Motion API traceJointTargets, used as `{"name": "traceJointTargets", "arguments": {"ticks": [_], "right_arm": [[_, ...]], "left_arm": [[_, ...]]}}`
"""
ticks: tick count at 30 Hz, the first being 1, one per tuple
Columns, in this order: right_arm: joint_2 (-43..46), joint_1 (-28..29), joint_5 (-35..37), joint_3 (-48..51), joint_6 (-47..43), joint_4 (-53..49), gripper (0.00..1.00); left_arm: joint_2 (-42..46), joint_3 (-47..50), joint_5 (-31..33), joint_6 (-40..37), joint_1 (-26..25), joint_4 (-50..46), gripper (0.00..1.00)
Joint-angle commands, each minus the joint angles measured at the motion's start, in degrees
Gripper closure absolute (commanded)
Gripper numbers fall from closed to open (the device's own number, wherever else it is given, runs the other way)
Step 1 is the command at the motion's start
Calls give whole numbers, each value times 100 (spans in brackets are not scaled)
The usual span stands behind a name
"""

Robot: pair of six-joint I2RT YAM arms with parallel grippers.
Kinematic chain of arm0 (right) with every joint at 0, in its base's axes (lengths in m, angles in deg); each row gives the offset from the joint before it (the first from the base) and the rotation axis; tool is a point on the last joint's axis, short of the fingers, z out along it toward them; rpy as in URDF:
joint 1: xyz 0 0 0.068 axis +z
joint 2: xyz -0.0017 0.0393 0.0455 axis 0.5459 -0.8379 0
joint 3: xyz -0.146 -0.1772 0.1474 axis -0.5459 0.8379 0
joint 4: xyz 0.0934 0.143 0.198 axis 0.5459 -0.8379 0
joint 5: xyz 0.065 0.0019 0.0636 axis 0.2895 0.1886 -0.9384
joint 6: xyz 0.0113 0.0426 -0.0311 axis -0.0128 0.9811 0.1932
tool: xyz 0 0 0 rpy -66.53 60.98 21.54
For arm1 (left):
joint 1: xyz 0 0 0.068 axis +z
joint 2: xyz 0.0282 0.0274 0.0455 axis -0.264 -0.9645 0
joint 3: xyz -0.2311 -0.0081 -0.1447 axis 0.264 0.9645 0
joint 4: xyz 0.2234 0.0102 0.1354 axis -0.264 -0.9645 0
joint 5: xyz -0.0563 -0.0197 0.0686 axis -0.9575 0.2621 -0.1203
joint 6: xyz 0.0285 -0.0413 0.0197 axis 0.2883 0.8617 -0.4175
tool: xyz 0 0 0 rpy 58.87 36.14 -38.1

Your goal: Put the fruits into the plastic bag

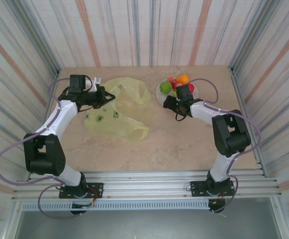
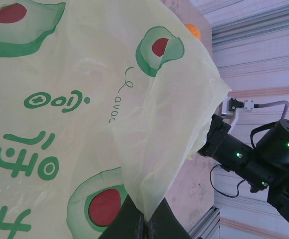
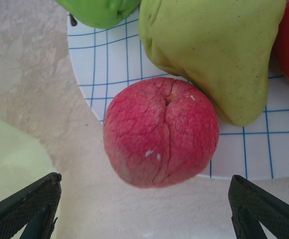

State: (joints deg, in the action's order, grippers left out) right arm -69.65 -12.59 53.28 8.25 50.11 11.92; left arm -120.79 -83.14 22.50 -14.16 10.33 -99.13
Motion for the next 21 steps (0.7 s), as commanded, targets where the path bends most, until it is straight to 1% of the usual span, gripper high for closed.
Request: {"name": "traceJointTargets", "arguments": {"ticks": [1, 21], "right_arm": [[-172, -30, 188, -192, 147, 24, 12], [-832, -101, 371, -702, 77, 108, 25]], "left_arm": [[43, 76, -210, 61, 40, 54, 100], [52, 101, -296, 90, 34, 98, 100]]}}
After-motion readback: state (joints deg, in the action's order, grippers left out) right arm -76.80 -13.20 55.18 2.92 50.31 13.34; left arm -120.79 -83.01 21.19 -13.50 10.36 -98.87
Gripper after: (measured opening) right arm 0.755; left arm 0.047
